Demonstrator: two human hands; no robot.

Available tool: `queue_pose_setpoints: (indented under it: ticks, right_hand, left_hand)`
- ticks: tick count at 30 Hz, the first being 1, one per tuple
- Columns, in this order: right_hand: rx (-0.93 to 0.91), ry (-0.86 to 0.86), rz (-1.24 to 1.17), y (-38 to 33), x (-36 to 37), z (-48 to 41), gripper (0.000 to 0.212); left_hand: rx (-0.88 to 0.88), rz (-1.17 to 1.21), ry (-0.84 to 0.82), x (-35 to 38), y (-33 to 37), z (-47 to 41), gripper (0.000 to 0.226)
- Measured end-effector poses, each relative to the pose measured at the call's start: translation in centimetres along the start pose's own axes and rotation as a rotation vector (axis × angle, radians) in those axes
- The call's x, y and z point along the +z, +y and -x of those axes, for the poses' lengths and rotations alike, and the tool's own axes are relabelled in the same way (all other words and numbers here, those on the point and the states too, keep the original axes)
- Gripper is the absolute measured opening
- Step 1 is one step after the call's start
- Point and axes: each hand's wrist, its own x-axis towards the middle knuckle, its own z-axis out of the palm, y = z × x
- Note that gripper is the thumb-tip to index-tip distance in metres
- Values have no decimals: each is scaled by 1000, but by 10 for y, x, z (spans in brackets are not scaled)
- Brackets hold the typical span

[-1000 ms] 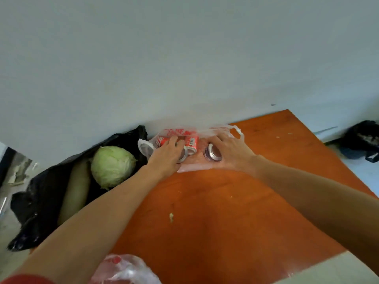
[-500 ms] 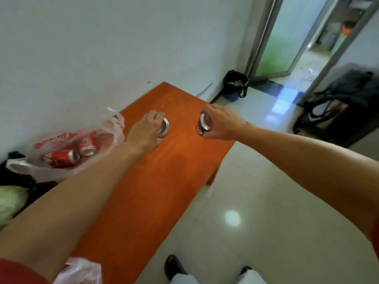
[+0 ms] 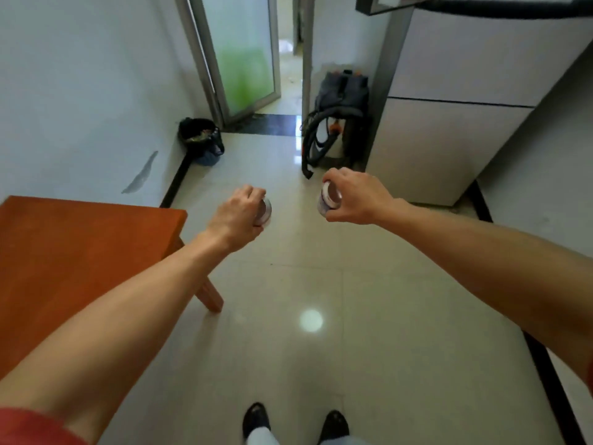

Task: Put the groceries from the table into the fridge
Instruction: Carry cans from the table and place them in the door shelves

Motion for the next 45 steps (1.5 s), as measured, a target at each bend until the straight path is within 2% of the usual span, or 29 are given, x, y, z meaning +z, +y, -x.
queue_pose_setpoints:
  ticks: [7, 13, 18, 25, 29, 32, 37, 42, 45]
  right_hand:
    - [178, 110, -9, 141, -41, 8, 60]
    - [295, 173, 31, 252, -77, -24, 55]
    - [429, 224, 30, 341, -122, -50, 61]
    - [626, 341, -13, 460, -179, -40, 68]
    - [673, 429, 24, 534, -213, -28, 69]
    - [688, 490, 47, 595, -243, -21, 71]
    - [698, 670, -10, 693, -305, -19, 69]
    - [691, 881, -23, 760, -365, -31, 68]
    - [694, 939, -19, 795, -387, -41, 68]
  left_hand:
    - [210, -41, 26, 2, 98, -135, 63]
    - [347, -33, 58, 12, 158, -275, 60]
    - [461, -22, 73, 15, 219, -393, 60]
    - [645, 43, 83, 18, 337, -515, 52]
    - [726, 81, 100, 22, 417, -571, 52]
    - [753, 133, 129, 22, 482, -615, 55]
    - [703, 226, 189, 7, 585, -681, 64]
    - [718, 345, 322, -17, 655, -733, 63]
    - [760, 397, 389, -30, 686, -763, 62]
